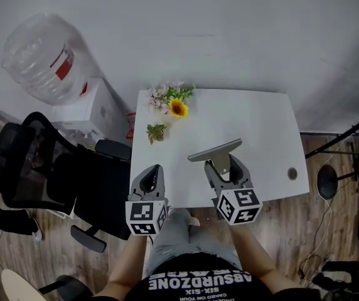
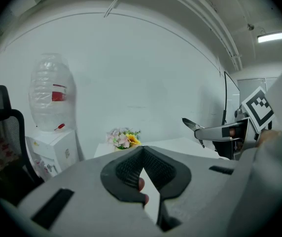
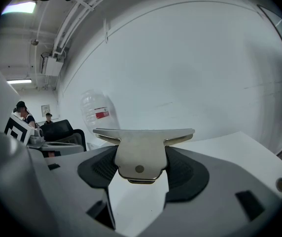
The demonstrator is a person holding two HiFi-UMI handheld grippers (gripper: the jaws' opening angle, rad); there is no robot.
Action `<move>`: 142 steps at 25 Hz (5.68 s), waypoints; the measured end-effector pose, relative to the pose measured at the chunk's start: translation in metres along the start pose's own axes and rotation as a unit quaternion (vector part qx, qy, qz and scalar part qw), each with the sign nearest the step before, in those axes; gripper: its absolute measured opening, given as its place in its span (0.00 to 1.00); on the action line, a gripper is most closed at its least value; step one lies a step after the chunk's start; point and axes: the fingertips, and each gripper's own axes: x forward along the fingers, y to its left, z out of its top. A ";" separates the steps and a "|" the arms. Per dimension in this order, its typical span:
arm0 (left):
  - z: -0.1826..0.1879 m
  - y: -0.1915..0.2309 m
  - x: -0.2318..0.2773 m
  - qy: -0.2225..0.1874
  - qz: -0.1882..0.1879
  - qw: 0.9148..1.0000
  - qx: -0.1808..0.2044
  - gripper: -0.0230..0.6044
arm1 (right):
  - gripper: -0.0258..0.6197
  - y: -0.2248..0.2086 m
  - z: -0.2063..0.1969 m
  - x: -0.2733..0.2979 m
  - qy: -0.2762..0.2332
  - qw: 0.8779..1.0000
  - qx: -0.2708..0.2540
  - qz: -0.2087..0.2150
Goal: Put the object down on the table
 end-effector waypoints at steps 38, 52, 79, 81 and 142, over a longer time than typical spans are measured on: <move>0.020 0.084 0.093 0.025 -0.052 0.998 0.026 0.04 | 0.48 -0.006 -0.018 0.123 0.055 0.998 -0.006 -0.034; 0.017 0.088 0.114 0.035 -0.064 0.997 0.016 0.04 | 0.48 -0.011 -0.027 0.148 0.082 0.996 -0.017 -0.027; 0.005 0.099 0.124 0.051 -0.053 0.997 0.011 0.04 | 0.48 -0.018 -0.058 0.172 0.127 0.991 -0.026 -0.019; 0.005 0.099 0.124 0.051 -0.052 0.997 0.011 0.04 | 0.48 -0.019 -0.060 0.172 0.130 0.991 -0.026 -0.018; -0.008 0.104 0.129 0.072 -0.056 0.996 0.014 0.04 | 0.48 -0.029 -0.166 0.204 0.253 0.965 -0.063 0.002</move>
